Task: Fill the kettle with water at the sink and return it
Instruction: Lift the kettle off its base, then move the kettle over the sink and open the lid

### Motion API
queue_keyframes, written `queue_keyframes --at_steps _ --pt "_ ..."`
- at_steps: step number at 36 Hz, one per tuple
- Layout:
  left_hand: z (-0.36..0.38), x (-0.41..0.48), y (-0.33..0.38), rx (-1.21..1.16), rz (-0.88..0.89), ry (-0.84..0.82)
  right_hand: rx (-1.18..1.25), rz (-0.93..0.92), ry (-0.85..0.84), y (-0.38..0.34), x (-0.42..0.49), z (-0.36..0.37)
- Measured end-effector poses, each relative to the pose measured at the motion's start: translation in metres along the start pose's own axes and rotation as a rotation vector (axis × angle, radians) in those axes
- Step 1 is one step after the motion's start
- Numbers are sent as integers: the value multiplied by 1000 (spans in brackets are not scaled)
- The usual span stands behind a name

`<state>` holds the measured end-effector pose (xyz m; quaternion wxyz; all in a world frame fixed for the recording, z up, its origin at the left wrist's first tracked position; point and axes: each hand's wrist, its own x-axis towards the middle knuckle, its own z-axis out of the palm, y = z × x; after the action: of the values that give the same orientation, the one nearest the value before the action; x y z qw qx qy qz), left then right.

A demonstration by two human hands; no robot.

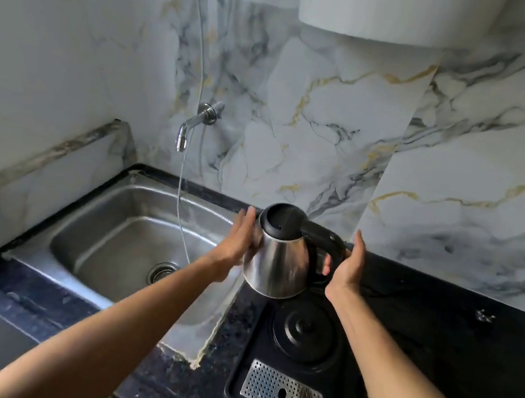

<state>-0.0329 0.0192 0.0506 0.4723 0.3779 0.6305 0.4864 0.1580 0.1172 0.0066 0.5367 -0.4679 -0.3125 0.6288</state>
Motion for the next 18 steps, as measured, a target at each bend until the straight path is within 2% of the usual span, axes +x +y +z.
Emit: queue_keyframes --at_steps 2,4,6,8,10,12,18 --pt "-16 2 11 144 239 215 17 5 -2 4 3 24" --pt "-36 5 20 450 473 367 32 37 -5 11 4 49" --pt "-54 11 27 794 642 447 48 69 -17 19 5 72" --pt "-68 19 31 1057 633 473 54 87 -21 27 5 94" --pt "-84 28 30 1142 523 473 47 82 -24 37 5 117" --pt "-100 39 25 1102 468 460 49 74 -31 47 5 137" --pt "-144 74 10 970 453 395 56 131 6 83 17 184"
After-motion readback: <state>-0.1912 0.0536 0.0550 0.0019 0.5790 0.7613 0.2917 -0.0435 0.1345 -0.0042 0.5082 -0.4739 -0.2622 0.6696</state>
